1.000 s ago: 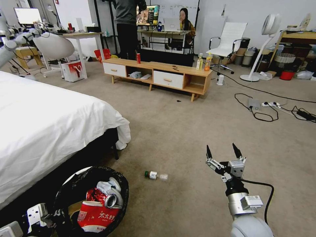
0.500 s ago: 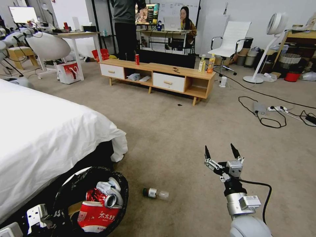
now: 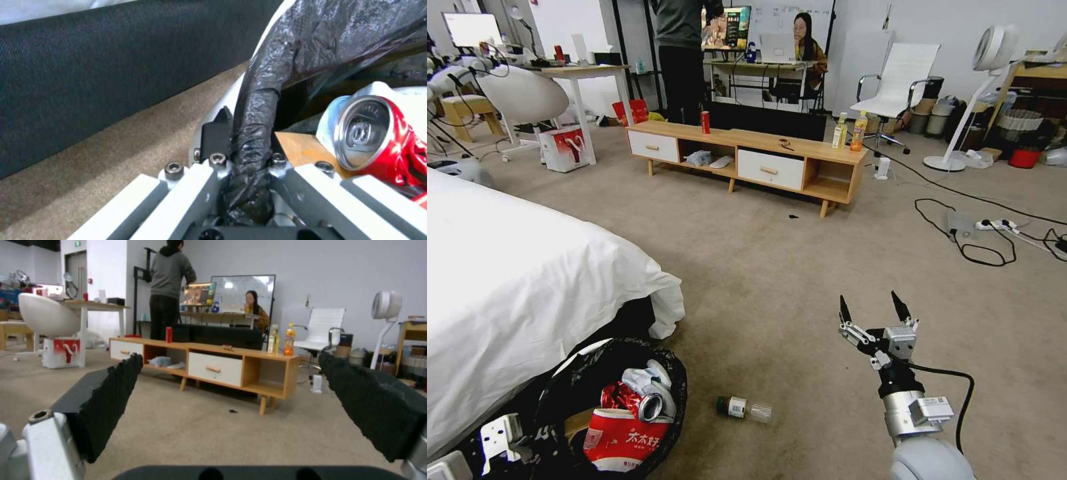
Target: Pick up the trash bin and place the garbage on the floor into it.
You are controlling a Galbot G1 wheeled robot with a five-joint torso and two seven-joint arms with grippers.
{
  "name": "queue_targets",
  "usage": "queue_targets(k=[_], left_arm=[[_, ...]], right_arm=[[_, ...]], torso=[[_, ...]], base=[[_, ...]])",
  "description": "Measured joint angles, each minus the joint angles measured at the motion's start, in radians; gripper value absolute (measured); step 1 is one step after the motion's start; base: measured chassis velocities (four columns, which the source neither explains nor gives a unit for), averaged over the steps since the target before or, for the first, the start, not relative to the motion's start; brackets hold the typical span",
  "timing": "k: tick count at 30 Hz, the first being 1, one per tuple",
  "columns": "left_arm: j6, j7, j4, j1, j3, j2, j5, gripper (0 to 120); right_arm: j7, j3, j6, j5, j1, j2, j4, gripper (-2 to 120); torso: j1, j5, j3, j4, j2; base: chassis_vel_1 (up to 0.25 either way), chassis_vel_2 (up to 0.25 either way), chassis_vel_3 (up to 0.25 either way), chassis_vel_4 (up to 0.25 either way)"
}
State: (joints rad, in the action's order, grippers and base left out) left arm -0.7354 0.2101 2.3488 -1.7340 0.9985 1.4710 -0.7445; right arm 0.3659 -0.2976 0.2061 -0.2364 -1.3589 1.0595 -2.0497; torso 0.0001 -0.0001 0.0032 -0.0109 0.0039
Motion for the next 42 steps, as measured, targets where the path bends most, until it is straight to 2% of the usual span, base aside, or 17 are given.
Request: queue_targets(k=[22, 26, 30, 32, 33, 35, 36, 39, 40, 41, 42], left_arm=[[0.0, -0.001, -0.009, 0.003, 0.003, -0.002, 0.0, 1], [0.0, -0.001, -0.01, 0.002, 0.002, -0.004, 0.0, 1], [0.0, -0.001, -0.01, -0.001, 0.002, -0.004, 0.0, 1], [0.0, -0.001, -0.007, -0.007, 0.002, -0.006, 0.001, 1], [0.0, -0.001, -0.007, -0.007, 0.002, -0.006, 0.001, 1], [0.0, -0.001, -0.002, -0.01, 0.004, -0.01, 0.001, 1], [0.0, -0.001, -0.002, -0.01, 0.004, -0.01, 0.001, 1], [0.0, 0.0, 0.001, -0.009, 0.003, -0.021, -0.002, 1], [0.0, 0.0, 0.001, -0.009, 0.003, -0.021, -0.002, 1], [0.0, 0.0, -0.001, -0.002, -0.005, -0.031, -0.005, 1], [0.0, 0.0, -0.003, 0.003, -0.009, -0.036, -0.005, 1]], right_arm=[[-0.024, 0.009, 0.015, 0.004, 0.021, -0.002, 0.032, 100], [-0.03, 0.036, 0.015, -0.012, 0.064, -0.034, 0.051, 100], [-0.013, 0.098, -0.037, -0.106, 0.142, -0.096, 0.061, 100], [0.011, 0.159, -0.103, -0.216, 0.208, -0.145, 0.058, 100], [0.011, 0.159, -0.103, -0.216, 0.208, -0.145, 0.058, 100], [0.034, 0.218, -0.186, -0.314, 0.272, -0.192, 0.048, 100], [0.034, 0.218, -0.186, -0.314, 0.272, -0.192, 0.048, 100], [0.059, 0.305, -0.37, -0.534, 0.362, -0.283, 0.001, 100], [0.059, 0.305, -0.37, -0.534, 0.362, -0.283, 0.001, 100], [0.073, 0.347, -0.47, -0.664, 0.401, -0.329, -0.029, 100], [0.077, 0.356, -0.502, -0.697, 0.412, -0.341, -0.038, 100]], torso=[[0.0, 0.0, 0.0, 0.0, 0.0], [0.0, 0.0001, 0.0, 0.0, 0.0], [0.0, 0.0001, 0.0, 0.0004, 0.0], [0.0, 0.0001, 0.0, 0.0003, 0.0], [0.0, 0.0001, 0.0, 0.0003, 0.0], [0.0, 0.0001, 0.0, 0.0002, 0.0], [0.0, 0.0001, 0.0, 0.0002, 0.0], [0.0, 0.0002, 0.0, 0.0001, 0.0], [0.0, 0.0002, 0.0, 0.0001, 0.0], [0.0, 0.0003, 0.0, 0.0005, 0.0], [0.0, 0.0001, 0.0, 0.0004, 0.0]], base=[[-0.003, 0.002, 0.001, -0.002], [-0.049, 0.023, 0.034, -0.027], [0.0, 0.0, 0.0, 0.0], [0.0, 0.0, 0.0, 0.0], [0.0, 0.0, 0.0, 0.0], [0.0, 0.0, 0.0, 0.0], [0.0, 0.0, 0.0, 0.0], [0.0, 0.0, 0.0, 0.0], [0.0, 0.0, 0.0, 0.0], [0.0, 0.0, 0.0, 0.0], [0.0, 0.0, 0.0, 0.0]])
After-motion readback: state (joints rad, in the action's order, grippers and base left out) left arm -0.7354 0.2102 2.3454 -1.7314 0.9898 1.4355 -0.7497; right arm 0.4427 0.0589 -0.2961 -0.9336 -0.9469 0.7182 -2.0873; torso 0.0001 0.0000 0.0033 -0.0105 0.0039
